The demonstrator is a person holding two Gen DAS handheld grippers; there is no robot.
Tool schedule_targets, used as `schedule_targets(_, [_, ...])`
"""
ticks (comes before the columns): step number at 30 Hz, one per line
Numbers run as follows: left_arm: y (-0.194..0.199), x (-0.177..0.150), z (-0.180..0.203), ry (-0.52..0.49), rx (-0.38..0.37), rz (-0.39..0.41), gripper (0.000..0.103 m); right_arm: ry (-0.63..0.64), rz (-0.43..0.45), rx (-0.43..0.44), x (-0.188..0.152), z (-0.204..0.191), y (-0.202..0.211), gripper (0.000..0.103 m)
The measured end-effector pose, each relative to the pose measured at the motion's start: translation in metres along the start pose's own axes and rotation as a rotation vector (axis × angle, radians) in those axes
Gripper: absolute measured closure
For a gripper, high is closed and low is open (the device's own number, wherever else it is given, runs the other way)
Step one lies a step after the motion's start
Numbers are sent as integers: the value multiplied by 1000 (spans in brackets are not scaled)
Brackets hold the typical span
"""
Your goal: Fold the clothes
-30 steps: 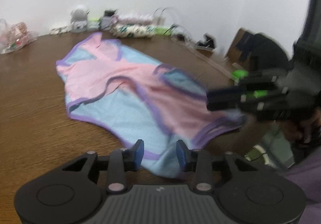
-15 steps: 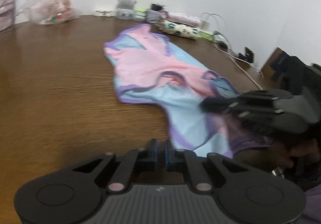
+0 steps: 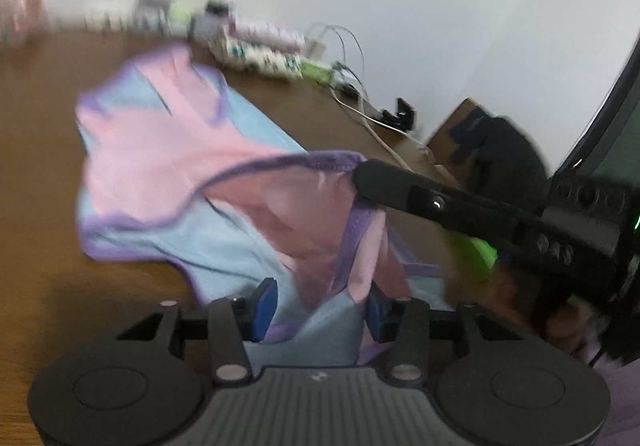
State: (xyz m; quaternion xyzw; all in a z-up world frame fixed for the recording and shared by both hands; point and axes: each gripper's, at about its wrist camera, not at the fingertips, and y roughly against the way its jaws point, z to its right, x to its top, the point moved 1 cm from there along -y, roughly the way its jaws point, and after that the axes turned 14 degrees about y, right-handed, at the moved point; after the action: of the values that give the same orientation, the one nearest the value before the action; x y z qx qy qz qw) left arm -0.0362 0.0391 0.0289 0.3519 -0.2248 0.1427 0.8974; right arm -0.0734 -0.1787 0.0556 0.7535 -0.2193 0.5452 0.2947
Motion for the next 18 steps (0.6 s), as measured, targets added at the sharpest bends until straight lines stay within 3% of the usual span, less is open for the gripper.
schedule_targets(2, [-5, 4, -9, 64, -76, -32, 61, -9, 9, 20, 0, 1, 1, 99])
schedule_targets(5, [-8, 7, -13, 89, -98, -51, 101, -19, 23, 28, -1, 2, 2, 99])
schedule_targets(12, [19, -5, -20, 78, 70, 35, 99, 208, -105, -210, 2, -14, 10, 91])
schedule_targets(13, [22, -8, -23, 80, 95, 45, 99, 244, -125, -247, 3, -17, 11, 84])
schedule_targets(14, [24, -9, -25, 85, 115, 51, 99, 283, -151, -276, 2, -19, 12, 70])
schedule_targets(15, [26, -10, -27, 89, 130, 56, 99, 323, -184, -290, 0, -22, 13, 64])
schedule_targets(18, [32, -10, -31, 99, 157, 70, 98, 378, -252, -306, -9, -24, 13, 62])
